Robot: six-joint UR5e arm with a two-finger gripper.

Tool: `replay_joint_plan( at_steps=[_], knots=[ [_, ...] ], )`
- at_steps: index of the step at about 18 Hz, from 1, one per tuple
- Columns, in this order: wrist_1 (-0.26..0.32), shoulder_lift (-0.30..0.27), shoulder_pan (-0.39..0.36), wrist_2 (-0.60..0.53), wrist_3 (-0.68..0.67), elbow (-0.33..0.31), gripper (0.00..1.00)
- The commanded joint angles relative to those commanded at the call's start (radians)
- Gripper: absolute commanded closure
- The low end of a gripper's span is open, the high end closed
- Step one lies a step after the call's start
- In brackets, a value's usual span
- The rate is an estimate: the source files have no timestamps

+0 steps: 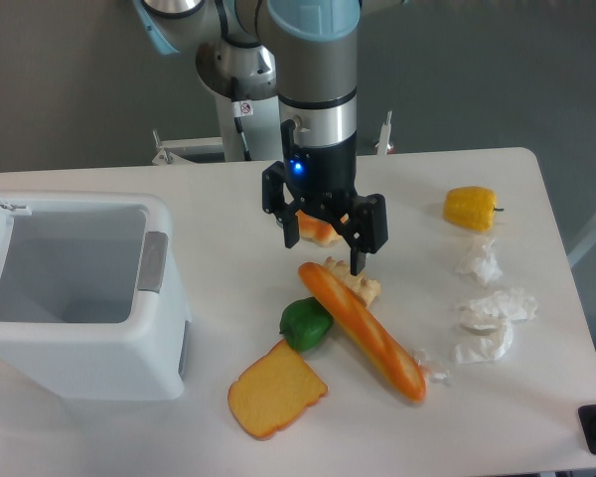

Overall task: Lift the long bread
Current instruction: 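Move the open gripper over the long orange baguette's end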

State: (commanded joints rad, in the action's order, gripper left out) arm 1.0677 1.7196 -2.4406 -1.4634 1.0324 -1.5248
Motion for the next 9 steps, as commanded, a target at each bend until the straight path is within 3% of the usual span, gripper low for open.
replay_joint_plan(
  at_steps=[9],
  knots=[
    [0.0, -0.002, 0.011, -0.002, -0.008, -0.012, 0.0]
  ],
)
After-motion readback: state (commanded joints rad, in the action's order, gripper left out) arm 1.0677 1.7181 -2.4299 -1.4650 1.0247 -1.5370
